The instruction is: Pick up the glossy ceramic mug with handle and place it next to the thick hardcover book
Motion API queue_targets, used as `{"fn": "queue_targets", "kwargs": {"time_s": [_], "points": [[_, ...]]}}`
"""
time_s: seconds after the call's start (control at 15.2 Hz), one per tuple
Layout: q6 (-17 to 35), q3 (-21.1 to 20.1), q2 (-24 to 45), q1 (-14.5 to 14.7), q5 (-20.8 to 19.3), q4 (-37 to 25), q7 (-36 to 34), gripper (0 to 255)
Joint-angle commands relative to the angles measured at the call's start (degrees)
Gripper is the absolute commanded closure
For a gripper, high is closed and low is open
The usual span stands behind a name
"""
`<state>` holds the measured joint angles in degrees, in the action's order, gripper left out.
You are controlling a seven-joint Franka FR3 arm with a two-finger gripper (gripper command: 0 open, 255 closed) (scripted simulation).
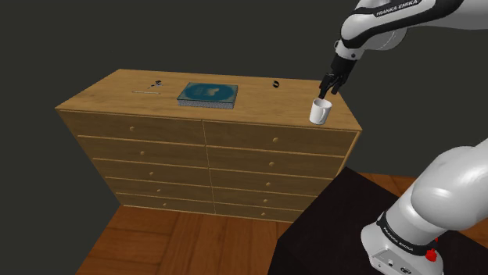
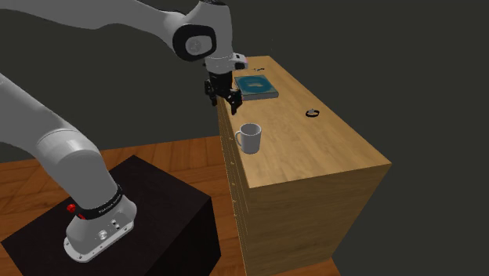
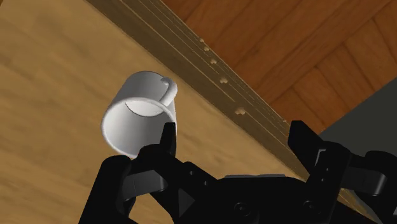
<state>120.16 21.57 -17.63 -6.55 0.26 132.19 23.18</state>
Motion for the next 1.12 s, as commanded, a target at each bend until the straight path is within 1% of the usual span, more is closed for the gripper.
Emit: {"fn": "queue_targets", "kwargs": {"time_s": [0.0,0.2,0.4,0.66,1.06], "points": [[1.5,1.8,3.7,-0.1,1.0,-1.9,2.8,0],[3.6,4.4,9.7,-0.4,3.4,-5.0,7.4,0],[5.2,6.5,16.1,-1.1,6.8,-8.7,12.2,0],[6.2,7.9,25.1,-3.2,12.1,-14.7,18.8,0],[9.4,7.3,28.0,-3.8,14.3,-13.8,20.4,0]]}}
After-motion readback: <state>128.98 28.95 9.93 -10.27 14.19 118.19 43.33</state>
